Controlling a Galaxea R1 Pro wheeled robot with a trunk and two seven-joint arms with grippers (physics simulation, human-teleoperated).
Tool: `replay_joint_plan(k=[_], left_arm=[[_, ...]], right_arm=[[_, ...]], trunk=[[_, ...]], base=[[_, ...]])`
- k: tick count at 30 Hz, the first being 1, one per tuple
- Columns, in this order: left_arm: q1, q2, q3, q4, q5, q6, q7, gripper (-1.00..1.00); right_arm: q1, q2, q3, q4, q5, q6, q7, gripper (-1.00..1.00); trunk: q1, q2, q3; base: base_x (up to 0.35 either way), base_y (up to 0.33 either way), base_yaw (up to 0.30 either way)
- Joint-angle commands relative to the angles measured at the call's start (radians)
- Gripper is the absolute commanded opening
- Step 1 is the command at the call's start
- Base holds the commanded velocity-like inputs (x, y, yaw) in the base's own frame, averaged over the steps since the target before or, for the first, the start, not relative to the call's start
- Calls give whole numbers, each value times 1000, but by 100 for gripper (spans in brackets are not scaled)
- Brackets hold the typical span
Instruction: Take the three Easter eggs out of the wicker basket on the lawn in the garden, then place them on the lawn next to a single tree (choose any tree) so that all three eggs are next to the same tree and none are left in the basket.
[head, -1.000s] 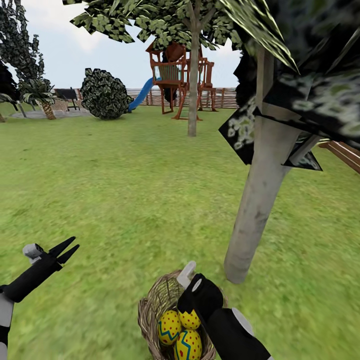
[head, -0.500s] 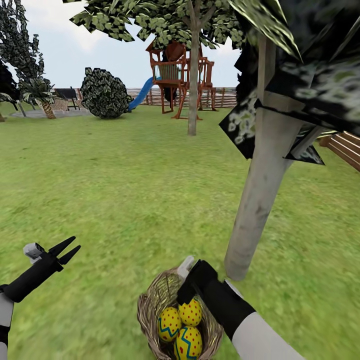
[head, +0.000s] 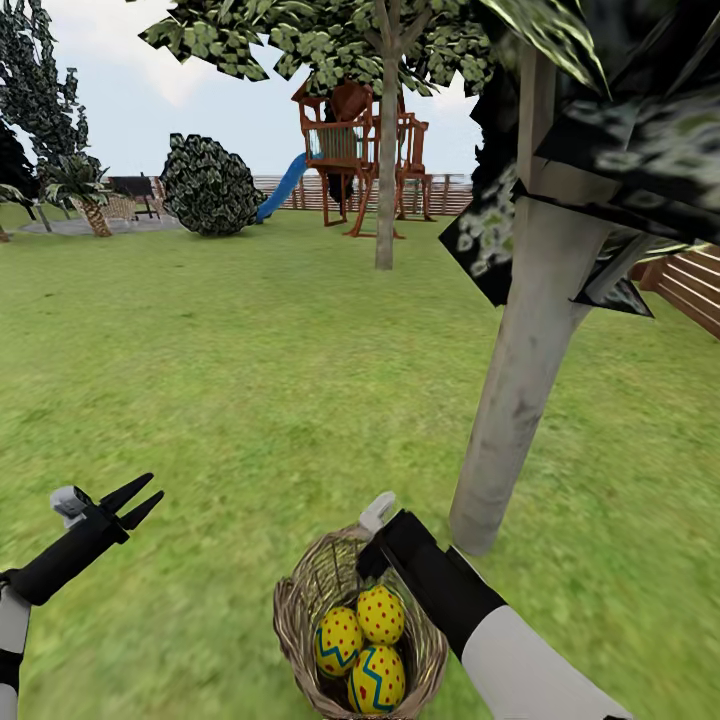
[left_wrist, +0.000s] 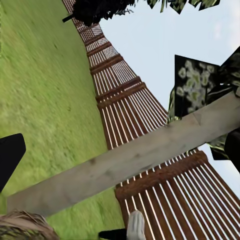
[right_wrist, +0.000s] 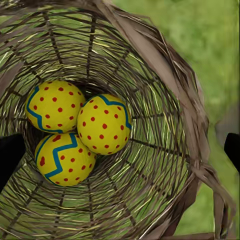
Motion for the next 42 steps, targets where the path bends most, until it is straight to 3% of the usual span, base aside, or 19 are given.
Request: replay_joint_plan(k=[1, 4, 7, 13, 22, 29, 35, 42], left_arm=[[-1, -1, 1, 0, 1, 10, -3, 100], [-2, -6, 1, 0, 0, 10, -3, 100], [-1, -6, 1, 0, 0, 11, -3, 100], [-1, -6, 1, 0, 0, 12, -3, 100], [-1, -6, 1, 2, 0, 12, -3, 100], [-1, -6, 1, 3, 0, 12, -3, 100], [-1, -6, 1, 6, 0, 12, -3, 100], [-1, -6, 1, 7, -1, 12, -3, 100]], right_arm=[[-1, 0, 1, 1, 7, 0, 6, 100], [-3, 0, 8, 10, -13, -40, 1, 100], [-2, 0, 45, 9, -24, -92, 2, 100], [0, 0, 80, 9, -99, -122, 3, 100], [4, 0, 129, 10, -110, -118, 3, 100], [5, 0, 120, 20, -117, -113, -1, 100], [1, 0, 39, 94, -116, -63, -1, 100], [0, 0, 31, 133, -105, -63, 4, 100]], trunk=[[4, -8, -4], [15, -29, -14], [27, -50, -23], [50, -92, -42], [84, -155, -70], [111, -204, -92], [134, -246, -111], [161, -295, -133]], base=[[0, 0, 0], [0, 0, 0], [0, 0, 0], [0, 0, 27], [0, 0, 193], [0, 0, 6], [0, 0, 0], [0, 0, 0]])
